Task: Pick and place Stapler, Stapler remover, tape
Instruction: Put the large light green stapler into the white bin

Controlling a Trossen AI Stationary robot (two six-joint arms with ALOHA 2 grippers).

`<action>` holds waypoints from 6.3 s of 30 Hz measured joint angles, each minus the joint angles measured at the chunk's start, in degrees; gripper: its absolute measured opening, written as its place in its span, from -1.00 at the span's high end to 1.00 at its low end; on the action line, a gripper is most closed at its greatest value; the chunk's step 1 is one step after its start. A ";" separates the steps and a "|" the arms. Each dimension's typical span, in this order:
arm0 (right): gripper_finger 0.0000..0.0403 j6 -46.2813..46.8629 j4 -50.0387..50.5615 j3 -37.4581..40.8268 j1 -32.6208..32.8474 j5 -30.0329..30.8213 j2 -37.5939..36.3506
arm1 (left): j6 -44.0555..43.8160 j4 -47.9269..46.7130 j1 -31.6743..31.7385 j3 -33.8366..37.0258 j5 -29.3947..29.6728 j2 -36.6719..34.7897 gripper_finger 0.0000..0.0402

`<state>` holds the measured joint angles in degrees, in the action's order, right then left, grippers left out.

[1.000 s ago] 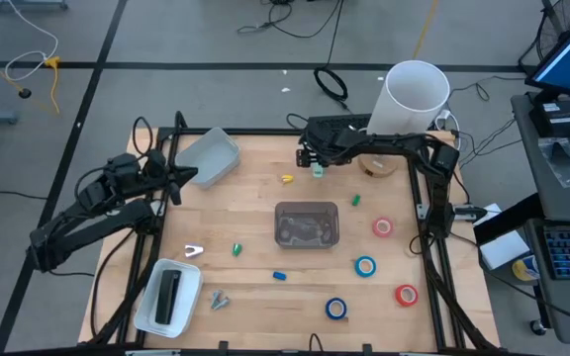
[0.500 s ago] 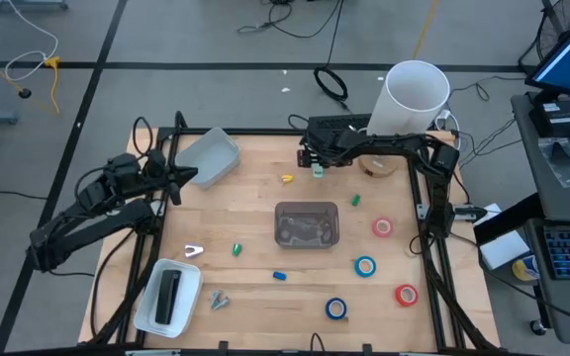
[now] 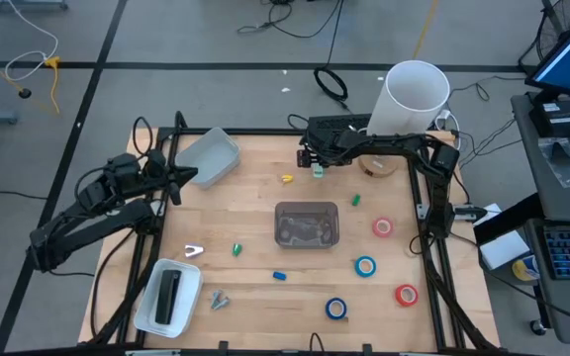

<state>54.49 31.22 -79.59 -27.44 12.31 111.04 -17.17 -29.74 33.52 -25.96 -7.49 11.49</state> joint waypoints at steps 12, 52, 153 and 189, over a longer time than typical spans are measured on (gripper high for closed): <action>-0.65 0.97 -0.12 0.00 0.00 1.40 0.00 | 0.00 -0.01 0.00 0.00 0.00 0.00 0.85; 0.16 3.14 -0.22 0.00 0.04 2.41 0.48 | -0.31 0.00 0.00 -0.02 -0.02 0.00 0.85; 0.42 -55.43 -12.37 -0.02 17.81 -10.96 -17.11 | 24.63 8.13 -23.28 -31.91 14.65 55.66 -0.01; 0.42 -56.93 -13.00 -0.02 19.32 -10.92 -17.10 | 25.88 11.16 -25.03 -31.91 13.72 59.83 -0.35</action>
<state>-2.44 18.22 -79.61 -8.12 1.39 93.94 8.71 -18.58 8.49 -57.87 6.24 71.32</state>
